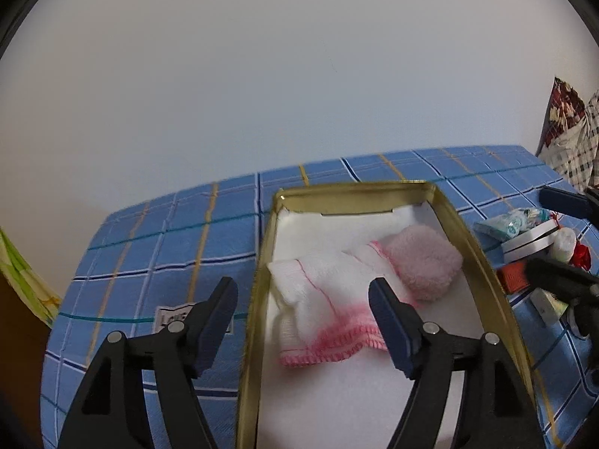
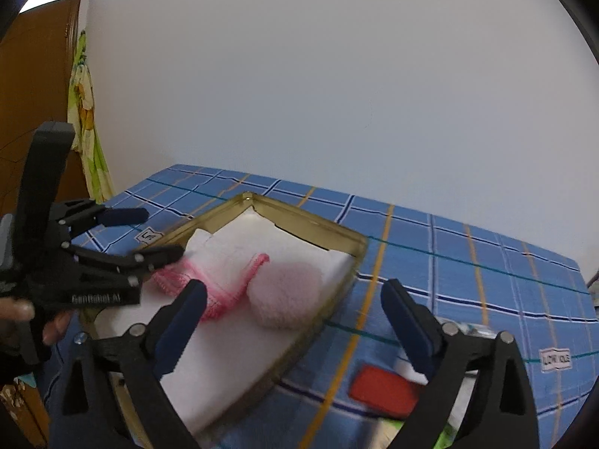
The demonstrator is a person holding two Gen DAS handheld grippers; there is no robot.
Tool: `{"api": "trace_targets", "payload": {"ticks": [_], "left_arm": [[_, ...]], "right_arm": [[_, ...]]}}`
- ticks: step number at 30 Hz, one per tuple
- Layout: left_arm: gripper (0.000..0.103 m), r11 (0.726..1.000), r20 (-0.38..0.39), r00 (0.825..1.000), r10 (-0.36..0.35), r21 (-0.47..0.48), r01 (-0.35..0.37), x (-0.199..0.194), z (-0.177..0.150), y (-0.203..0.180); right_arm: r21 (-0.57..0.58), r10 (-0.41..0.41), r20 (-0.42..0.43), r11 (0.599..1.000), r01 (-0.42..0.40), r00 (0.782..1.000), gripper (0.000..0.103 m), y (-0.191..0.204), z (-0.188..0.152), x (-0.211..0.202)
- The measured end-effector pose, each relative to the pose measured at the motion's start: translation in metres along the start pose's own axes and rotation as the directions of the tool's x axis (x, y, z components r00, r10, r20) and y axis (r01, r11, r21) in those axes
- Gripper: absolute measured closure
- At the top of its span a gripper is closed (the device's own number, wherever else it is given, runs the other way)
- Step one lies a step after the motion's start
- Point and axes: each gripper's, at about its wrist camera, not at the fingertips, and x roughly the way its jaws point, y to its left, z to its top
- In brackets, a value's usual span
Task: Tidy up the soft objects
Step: 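Lower the towel and pouf into the gold tray and open both tools, then move the right tool to the dark-haired doll and grasp its hair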
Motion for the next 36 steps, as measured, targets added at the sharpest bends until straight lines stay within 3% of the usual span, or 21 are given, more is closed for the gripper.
{"api": "trace_targets", "payload": {"ticks": [5,7,12,17,21,26,36], "left_arm": [[0.027,1.000,0.103,0.995,-0.011,-0.011,0.012,-0.036,-0.008,-0.017],[0.026,1.000,0.142,0.990,-0.020,0.026,0.016,-0.049,-0.016,-0.031],[0.024,0.996,0.177,0.982,-0.068,0.064,0.058,-0.065,-0.039,-0.069],[0.024,0.988,0.162,0.978,-0.135,0.103,0.119,-0.067,-0.057,-0.110],[0.024,0.980,0.129,0.975,-0.183,0.107,0.170,-0.063,-0.061,-0.135],[0.024,0.977,0.113,0.975,-0.191,0.123,0.177,-0.060,-0.067,-0.155],[0.024,0.977,0.090,0.979,-0.185,0.129,0.172,-0.050,-0.070,-0.164]], "right_arm": [[0.033,-0.029,0.047,0.999,0.028,0.998,0.004,-0.023,-0.018,-0.044],[0.049,-0.050,0.063,0.998,0.047,0.997,0.003,-0.034,-0.029,-0.060],[0.106,-0.152,0.071,0.984,0.144,0.986,0.002,-0.062,-0.069,-0.101],[0.136,-0.239,0.030,0.963,0.233,0.971,0.002,-0.081,-0.108,-0.118],[0.146,-0.241,-0.008,0.960,0.239,0.971,0.002,-0.089,-0.127,-0.116],[0.139,-0.202,-0.013,0.969,0.202,0.979,0.002,-0.088,-0.135,-0.106],[0.076,-0.172,-0.041,0.982,0.174,0.984,0.037,-0.080,-0.139,-0.092]]}}
